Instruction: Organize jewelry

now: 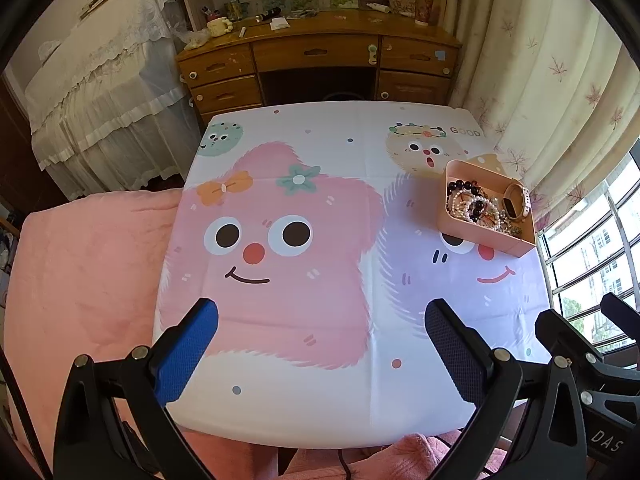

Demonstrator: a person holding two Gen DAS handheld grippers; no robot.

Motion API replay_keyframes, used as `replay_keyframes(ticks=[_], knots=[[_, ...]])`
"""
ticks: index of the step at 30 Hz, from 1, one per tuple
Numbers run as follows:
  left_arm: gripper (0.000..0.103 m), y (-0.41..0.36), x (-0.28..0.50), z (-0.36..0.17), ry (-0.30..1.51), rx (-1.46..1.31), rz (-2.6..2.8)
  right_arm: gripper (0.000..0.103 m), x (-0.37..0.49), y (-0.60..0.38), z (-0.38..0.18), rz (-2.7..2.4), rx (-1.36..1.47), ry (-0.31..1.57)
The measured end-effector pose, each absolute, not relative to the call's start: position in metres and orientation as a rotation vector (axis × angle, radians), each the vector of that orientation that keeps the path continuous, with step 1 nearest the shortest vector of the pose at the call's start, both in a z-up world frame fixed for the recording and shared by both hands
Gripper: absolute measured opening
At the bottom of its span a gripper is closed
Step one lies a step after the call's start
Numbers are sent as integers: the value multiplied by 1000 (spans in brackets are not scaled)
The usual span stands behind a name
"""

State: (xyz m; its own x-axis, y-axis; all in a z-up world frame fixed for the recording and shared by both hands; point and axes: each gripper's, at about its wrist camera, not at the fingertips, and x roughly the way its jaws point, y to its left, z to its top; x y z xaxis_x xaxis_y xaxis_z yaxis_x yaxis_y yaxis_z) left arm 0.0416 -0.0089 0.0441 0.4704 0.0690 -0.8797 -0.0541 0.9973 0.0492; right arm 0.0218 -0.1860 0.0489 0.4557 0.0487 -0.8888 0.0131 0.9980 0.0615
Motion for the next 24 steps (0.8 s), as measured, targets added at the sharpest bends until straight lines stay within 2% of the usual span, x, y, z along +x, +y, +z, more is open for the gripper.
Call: replay_keyframes(ticks=[24], knots=[[102, -22, 63, 49, 1054, 32, 90, 103, 45, -197, 51, 29, 42, 1079]])
